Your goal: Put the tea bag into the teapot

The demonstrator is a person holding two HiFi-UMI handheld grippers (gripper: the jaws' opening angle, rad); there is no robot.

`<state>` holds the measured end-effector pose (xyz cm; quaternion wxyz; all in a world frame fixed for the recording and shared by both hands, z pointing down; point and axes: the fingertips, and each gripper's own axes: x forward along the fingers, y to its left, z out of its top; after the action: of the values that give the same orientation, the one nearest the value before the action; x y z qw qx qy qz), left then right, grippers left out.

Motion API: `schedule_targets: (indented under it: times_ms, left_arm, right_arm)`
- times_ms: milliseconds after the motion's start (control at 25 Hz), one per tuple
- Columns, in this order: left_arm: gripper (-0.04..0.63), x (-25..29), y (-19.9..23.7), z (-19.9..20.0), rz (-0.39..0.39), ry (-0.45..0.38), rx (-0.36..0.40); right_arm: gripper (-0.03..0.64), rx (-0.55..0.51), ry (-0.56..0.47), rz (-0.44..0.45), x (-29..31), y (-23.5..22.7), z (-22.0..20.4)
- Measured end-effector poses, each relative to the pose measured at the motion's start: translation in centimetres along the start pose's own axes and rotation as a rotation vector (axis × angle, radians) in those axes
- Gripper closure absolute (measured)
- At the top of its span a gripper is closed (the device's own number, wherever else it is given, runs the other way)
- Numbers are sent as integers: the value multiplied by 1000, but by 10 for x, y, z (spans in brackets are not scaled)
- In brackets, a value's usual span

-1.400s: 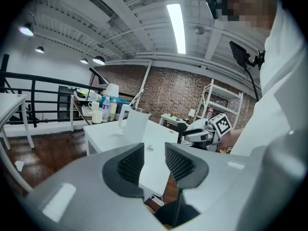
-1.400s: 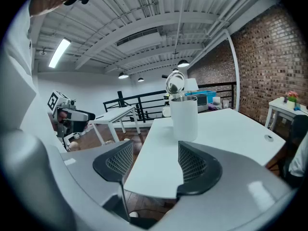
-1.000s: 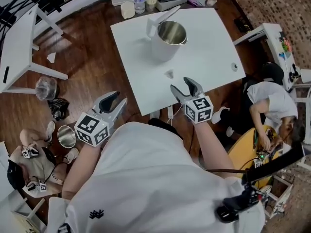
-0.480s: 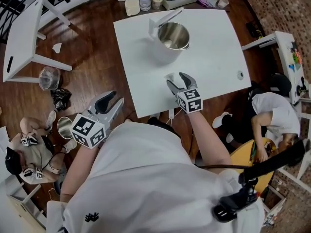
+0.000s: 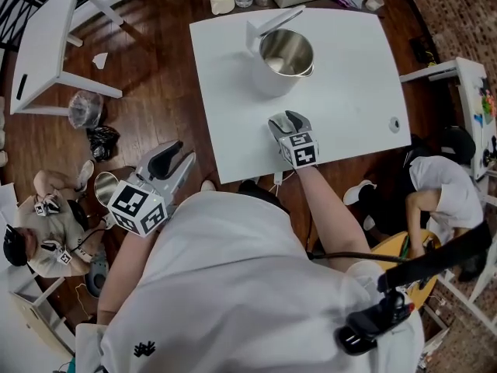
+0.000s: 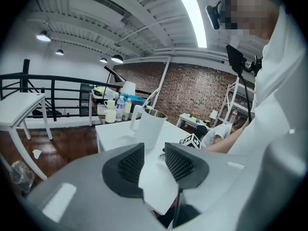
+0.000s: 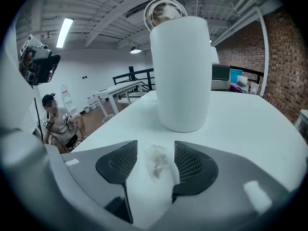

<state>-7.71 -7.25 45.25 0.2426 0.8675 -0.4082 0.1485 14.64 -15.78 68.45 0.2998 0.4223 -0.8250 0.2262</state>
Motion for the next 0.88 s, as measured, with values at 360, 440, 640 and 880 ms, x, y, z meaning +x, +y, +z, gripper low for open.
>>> schedule_targets:
  times_ms: [360, 440, 640, 880]
  left_arm:
    - [460, 4, 2, -2, 12, 9, 2]
    - [460, 4, 3, -1, 10, 10, 7]
    - [460, 4, 5, 1, 3, 10, 16]
    - [460, 3, 7, 0, -9, 13, 19]
  right_arm:
    - [518, -8, 37, -35, 14, -7, -13]
    - [569, -7, 37, -50, 15, -9, -15]
    - [580, -1, 31, -69, 15, -11, -14]
    - [583, 9, 36, -82, 14, -12, -14]
